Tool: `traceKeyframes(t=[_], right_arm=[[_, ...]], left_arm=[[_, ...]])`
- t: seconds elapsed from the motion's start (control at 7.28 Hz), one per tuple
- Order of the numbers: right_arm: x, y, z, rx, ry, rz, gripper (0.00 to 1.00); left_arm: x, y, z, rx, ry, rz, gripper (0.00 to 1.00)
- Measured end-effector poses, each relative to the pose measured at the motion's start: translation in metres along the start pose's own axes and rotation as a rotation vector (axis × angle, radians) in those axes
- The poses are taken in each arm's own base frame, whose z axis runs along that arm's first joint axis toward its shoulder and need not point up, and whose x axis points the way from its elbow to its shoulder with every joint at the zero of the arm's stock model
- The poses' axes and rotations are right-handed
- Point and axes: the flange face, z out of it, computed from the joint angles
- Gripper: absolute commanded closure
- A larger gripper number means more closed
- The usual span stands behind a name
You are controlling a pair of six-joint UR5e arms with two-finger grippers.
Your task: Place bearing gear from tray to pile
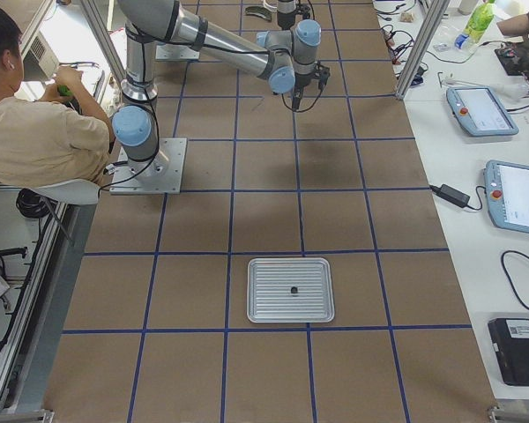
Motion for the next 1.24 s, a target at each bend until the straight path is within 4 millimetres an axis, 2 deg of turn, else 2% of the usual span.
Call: traceKeyframes(t=[0.14,0.41,0.55,0.82,0.96,1.1,1.24], right_arm=[[0.057,-0.015,-0.019,-0.005,0.026,-0.048,0.00],[0.169,-0.037,-0.041,-0.019,0.050,-0.152,0.00],[0.219,-0.044,-0.050,-0.016,0.075,-0.202,0.00],[0.324,-0.050,-0.073,-0.001,0.109,-0.304,0.00],[0.377,-0.047,-0.077,-0.001,0.112,-0.346,0.00],[0.420,-0.047,-0.075,-0.003,0.111,-0.385,0.04],[0.454,-0.052,-0.075,0.008,0.126,-0.441,0.04]], left_arm=[[0.021,0.005,0.012,0.004,0.004,-0.006,0.00],[0.079,0.025,0.034,-0.006,0.008,0.021,0.00],[0.096,0.033,0.046,-0.022,0.004,0.035,0.06],[0.114,0.045,0.059,-0.050,0.020,0.054,0.06],[0.120,0.048,0.064,-0.066,0.034,0.058,0.07],[0.122,0.048,0.069,-0.073,0.040,0.061,0.18],[0.124,0.047,0.073,-0.076,0.043,0.063,0.47]])
